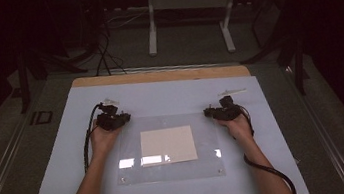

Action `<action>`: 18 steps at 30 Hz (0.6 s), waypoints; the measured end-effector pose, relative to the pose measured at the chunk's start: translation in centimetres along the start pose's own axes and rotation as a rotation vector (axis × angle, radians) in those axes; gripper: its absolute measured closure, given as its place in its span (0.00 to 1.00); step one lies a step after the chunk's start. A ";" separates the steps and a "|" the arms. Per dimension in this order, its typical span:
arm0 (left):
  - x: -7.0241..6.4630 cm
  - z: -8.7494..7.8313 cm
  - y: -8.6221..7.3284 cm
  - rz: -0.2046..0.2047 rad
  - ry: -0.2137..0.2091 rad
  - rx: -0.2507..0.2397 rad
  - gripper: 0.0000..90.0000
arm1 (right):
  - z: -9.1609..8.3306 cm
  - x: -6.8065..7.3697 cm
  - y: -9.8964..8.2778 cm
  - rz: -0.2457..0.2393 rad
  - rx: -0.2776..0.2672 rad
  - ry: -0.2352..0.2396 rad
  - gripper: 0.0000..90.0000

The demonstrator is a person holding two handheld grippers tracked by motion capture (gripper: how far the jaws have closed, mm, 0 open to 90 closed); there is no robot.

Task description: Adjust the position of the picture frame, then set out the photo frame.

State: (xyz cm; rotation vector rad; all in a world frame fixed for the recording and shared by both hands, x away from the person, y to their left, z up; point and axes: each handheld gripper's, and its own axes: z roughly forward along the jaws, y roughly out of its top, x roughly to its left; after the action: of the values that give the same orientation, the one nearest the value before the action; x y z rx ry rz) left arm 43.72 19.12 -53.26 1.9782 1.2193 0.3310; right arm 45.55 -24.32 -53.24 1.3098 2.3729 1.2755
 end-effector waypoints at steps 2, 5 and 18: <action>0.2 0.0 -0.1 -0.014 -0.018 -0.008 0.90 | 0.0 0.0 0.0 0.001 -0.002 0.001 0.89; 0.3 0.0 -0.3 -0.015 -0.023 -0.021 0.89 | 0.0 0.0 -0.1 0.000 -0.003 0.002 0.89; 0.0 -1.1 -1.1 0.002 -0.017 -0.081 0.73 | 0.0 -0.1 -0.2 0.011 -0.013 0.008 0.89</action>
State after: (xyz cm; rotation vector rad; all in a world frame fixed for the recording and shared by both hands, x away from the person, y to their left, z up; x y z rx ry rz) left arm 42.37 19.86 -53.34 1.9095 1.1751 0.3588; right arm 45.52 -24.45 -53.41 1.3183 2.3616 1.2993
